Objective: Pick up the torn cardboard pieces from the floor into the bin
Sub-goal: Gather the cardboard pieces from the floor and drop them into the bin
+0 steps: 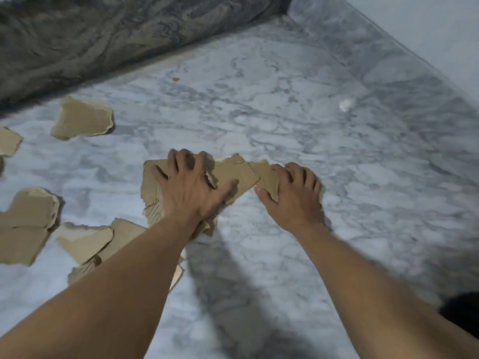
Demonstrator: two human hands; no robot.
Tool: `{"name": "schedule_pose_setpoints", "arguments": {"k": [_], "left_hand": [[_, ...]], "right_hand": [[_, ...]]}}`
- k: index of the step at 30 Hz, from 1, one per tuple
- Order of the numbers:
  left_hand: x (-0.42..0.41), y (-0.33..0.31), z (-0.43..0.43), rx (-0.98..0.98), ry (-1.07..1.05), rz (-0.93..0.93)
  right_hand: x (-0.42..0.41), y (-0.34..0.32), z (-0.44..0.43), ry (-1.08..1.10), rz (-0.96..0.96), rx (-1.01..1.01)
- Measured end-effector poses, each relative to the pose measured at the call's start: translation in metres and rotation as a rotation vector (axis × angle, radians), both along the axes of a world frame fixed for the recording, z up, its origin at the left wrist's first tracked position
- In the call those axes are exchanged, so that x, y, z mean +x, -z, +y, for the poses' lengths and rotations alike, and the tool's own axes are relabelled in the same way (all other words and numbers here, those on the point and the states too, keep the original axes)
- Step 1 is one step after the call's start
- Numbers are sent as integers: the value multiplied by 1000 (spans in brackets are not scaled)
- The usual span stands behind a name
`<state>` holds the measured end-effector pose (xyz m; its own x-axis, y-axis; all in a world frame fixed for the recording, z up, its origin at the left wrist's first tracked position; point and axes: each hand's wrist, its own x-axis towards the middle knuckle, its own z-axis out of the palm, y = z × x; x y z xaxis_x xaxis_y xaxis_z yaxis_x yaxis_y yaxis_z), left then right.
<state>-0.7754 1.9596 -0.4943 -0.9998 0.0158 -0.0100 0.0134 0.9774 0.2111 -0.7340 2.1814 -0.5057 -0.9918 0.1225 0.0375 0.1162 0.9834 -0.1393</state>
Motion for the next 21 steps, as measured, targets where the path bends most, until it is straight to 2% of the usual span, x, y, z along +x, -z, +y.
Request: {"name": "schedule_pose_setpoints", "arguments": {"k": [4,9,13,17,21], "left_hand": [[-4,0,1,-43,24,11],[-6,3,6,-62,35,54],[-5,3,7,-22,102,69],[3,-8,6,45,186,-102],[24,-19,7,38,302,-151]], "right_hand": [[1,1,-5,65,49,32],[3,0,-6,11,130,27],[4,-6,-8,21,53,-26],[20,-18,-10,88,-55,-88],[51,-36,-5,44,-152,-123]]}}
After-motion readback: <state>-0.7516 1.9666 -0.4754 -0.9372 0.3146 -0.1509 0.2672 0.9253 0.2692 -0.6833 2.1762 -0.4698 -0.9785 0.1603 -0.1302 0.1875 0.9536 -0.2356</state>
